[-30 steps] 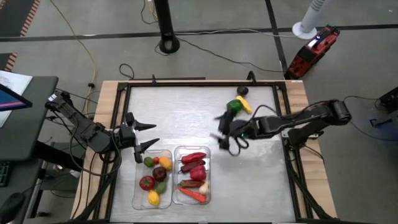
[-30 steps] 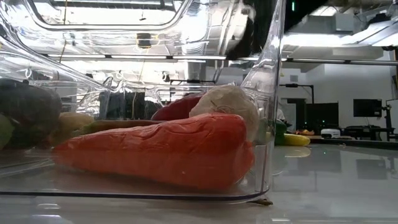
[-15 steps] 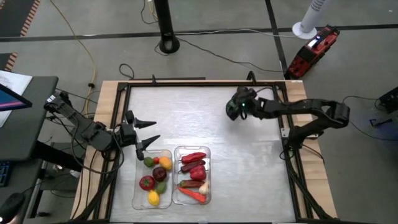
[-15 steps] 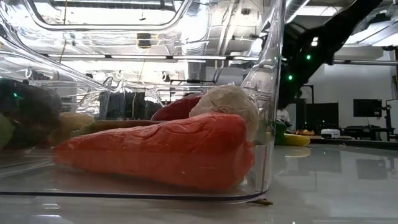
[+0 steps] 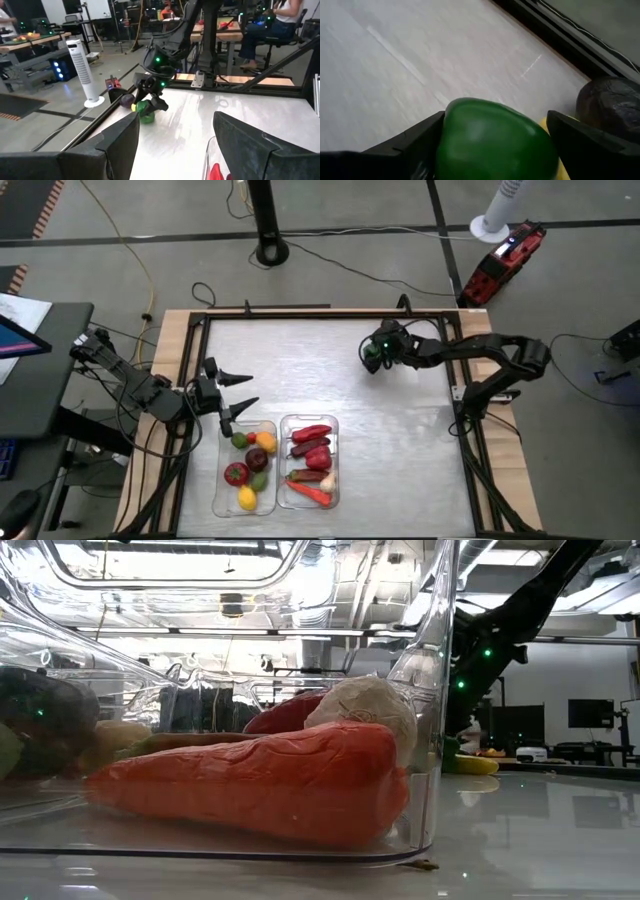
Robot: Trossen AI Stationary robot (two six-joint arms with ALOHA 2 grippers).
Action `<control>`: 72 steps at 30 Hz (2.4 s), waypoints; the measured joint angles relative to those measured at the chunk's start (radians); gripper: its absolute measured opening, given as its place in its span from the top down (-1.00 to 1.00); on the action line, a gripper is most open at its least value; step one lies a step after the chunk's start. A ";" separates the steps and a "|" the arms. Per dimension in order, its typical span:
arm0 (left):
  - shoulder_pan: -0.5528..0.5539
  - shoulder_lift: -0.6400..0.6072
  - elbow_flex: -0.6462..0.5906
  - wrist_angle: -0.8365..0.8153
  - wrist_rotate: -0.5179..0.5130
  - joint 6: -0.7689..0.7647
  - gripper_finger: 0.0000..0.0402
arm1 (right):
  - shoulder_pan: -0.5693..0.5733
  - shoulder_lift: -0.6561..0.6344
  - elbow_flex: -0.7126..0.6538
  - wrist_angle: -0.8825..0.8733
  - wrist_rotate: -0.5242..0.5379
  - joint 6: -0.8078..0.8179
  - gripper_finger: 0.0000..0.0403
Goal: Sort produce into baskets
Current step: Put the green bell pepper into the right transparent bin, then put the yellow corn into the right transparent bin
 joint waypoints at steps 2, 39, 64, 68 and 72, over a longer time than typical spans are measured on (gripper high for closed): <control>0.000 0.000 0.000 0.001 0.000 -0.002 -0.21 | 0.000 0.000 0.000 -0.002 -0.001 0.008 -0.76; 0.097 0.092 -0.001 0.223 0.217 0.126 -0.21 | 0.743 -0.003 0.127 0.517 -0.161 0.010 -0.69; 0.195 0.092 -0.001 0.252 0.297 0.188 -0.21 | 0.538 -0.301 -0.138 -0.066 0.448 0.177 -0.68; 0.199 0.092 -0.001 0.254 0.297 0.189 -0.21 | 0.398 -0.306 -0.246 0.012 0.462 0.206 -0.64; 0.213 0.092 -0.001 0.256 0.297 0.196 -0.21 | 0.274 -0.306 -0.270 0.020 0.439 0.198 -0.63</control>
